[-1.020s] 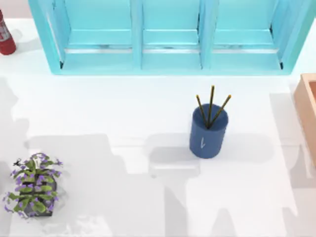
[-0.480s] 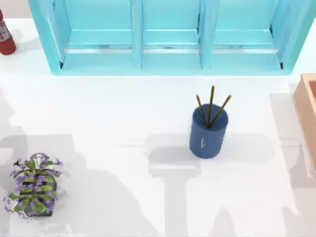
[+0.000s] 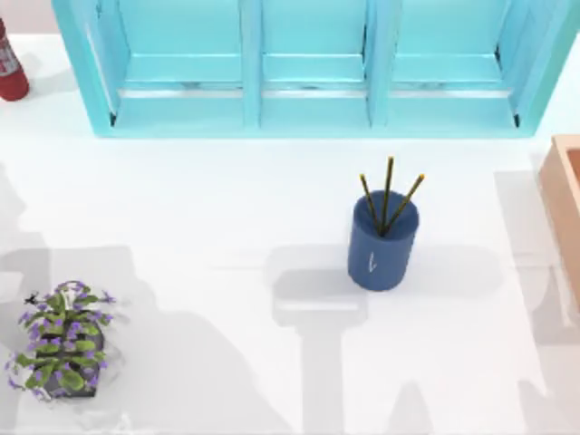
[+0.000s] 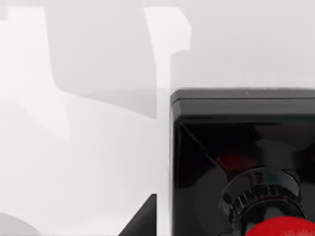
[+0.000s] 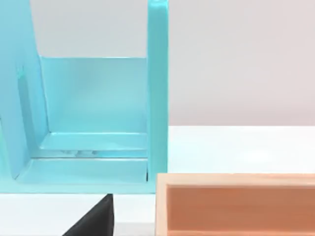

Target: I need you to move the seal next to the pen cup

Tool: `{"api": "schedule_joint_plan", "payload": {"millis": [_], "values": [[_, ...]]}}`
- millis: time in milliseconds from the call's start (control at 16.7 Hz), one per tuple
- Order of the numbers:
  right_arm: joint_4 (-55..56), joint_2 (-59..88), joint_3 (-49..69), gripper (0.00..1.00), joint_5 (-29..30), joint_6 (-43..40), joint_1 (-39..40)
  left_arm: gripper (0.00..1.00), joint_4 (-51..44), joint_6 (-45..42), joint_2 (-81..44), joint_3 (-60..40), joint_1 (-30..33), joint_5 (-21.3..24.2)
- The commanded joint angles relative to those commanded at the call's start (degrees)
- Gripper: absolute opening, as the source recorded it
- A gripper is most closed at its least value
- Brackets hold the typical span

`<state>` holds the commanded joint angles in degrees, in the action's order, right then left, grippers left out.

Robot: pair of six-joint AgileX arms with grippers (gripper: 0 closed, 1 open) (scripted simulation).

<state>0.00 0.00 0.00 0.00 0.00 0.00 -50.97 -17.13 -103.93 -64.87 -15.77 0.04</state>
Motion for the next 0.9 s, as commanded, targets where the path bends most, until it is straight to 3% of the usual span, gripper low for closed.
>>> {"api": "schedule_joint_plan", "payload": {"millis": [420,900], "values": [[0.0,0.0,0.0,1.0,0.0,0.0,0.0,0.02,0.0,0.0,0.0,0.0,0.0,0.0],[0.0,0.0,0.0,1.0,0.0,0.0,0.0,0.0,0.0,0.0,0.0,0.0,0.0,0.0]]}}
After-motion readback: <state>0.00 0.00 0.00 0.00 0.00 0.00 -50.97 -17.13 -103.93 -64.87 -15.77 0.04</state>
